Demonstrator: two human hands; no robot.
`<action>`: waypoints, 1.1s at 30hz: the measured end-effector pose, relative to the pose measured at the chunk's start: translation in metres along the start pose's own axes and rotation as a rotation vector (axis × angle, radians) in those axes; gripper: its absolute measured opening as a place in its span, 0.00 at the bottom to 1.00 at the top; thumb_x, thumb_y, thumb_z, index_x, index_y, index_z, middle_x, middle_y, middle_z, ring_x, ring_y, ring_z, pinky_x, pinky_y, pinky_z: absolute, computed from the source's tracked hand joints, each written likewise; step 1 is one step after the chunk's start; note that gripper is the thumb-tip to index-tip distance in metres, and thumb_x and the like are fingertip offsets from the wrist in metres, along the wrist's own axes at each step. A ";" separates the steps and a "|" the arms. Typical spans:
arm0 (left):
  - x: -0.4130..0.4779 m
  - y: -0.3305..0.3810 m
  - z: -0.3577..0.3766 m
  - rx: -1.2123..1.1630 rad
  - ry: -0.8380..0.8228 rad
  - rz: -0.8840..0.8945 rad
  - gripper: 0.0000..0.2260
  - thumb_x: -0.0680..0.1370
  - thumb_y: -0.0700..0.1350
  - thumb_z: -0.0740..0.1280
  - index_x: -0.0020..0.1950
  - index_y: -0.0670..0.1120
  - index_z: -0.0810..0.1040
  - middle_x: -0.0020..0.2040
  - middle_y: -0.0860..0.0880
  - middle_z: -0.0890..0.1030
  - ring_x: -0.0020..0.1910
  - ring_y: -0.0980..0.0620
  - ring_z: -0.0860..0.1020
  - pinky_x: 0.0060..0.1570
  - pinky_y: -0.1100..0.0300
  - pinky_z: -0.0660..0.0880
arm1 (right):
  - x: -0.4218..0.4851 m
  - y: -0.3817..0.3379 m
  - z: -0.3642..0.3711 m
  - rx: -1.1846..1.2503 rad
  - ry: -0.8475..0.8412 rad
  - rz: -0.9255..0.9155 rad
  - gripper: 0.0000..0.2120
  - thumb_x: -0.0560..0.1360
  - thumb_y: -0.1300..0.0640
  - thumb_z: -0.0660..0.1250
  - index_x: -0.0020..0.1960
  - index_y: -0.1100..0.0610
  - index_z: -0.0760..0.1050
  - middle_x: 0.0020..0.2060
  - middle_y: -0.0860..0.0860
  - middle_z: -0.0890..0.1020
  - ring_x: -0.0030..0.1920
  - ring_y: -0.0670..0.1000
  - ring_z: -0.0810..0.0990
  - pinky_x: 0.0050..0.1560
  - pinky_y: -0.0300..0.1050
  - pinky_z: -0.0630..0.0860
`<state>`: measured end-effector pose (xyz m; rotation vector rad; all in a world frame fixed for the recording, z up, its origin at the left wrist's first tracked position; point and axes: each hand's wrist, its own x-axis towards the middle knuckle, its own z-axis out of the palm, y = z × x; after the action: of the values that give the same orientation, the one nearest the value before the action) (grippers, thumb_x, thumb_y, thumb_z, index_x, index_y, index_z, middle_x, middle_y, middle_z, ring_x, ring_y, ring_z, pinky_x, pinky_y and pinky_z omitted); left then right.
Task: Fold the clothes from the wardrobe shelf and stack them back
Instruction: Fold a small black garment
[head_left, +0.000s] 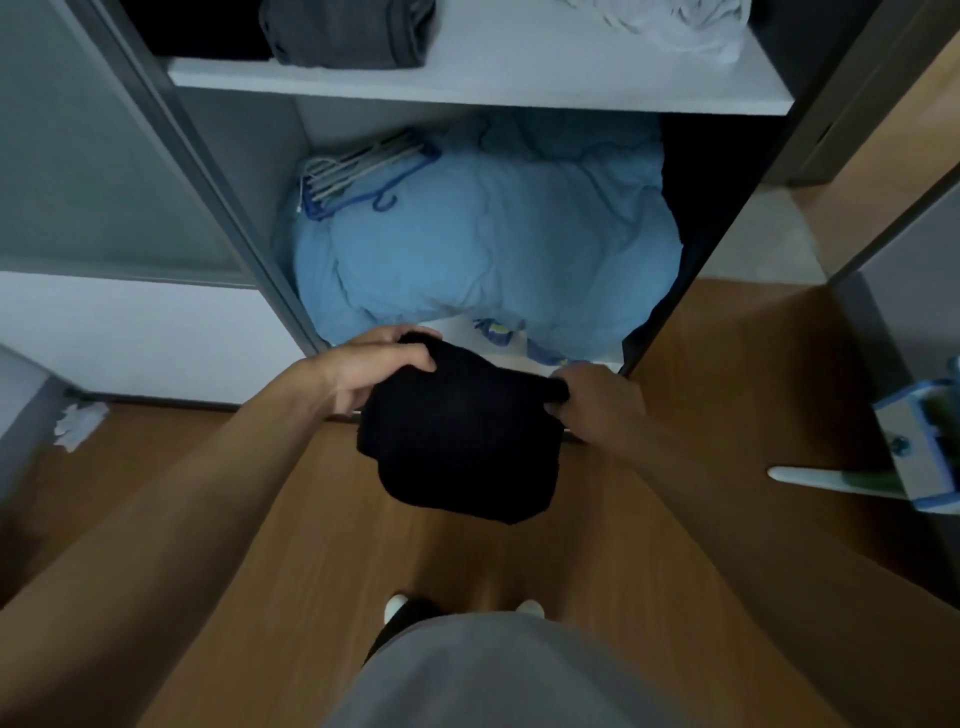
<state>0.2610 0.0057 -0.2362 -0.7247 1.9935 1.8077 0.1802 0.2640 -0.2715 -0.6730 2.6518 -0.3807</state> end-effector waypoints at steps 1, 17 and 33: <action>0.000 0.005 0.000 -0.024 0.032 0.026 0.18 0.76 0.38 0.69 0.63 0.52 0.79 0.60 0.45 0.82 0.58 0.48 0.81 0.52 0.58 0.79 | 0.004 0.004 -0.009 0.115 0.056 -0.009 0.05 0.77 0.56 0.66 0.43 0.55 0.77 0.44 0.54 0.82 0.46 0.55 0.81 0.49 0.55 0.79; -0.007 0.148 -0.098 -0.021 0.081 0.393 0.18 0.83 0.34 0.60 0.67 0.51 0.75 0.58 0.47 0.80 0.52 0.50 0.82 0.34 0.57 0.83 | 0.131 -0.087 -0.159 1.647 0.055 -0.231 0.09 0.79 0.66 0.60 0.49 0.58 0.79 0.40 0.54 0.83 0.42 0.52 0.82 0.46 0.48 0.79; 0.124 0.361 -0.301 -0.127 0.584 0.911 0.26 0.74 0.23 0.56 0.46 0.52 0.81 0.51 0.48 0.81 0.45 0.50 0.81 0.31 0.63 0.78 | 0.340 -0.260 -0.326 1.497 0.436 -0.548 0.11 0.73 0.70 0.60 0.52 0.64 0.76 0.42 0.55 0.81 0.44 0.53 0.80 0.47 0.49 0.77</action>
<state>-0.0270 -0.2893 0.0208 -0.4141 2.9415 2.4148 -0.1297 -0.0741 0.0103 -0.7226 1.5841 -2.4414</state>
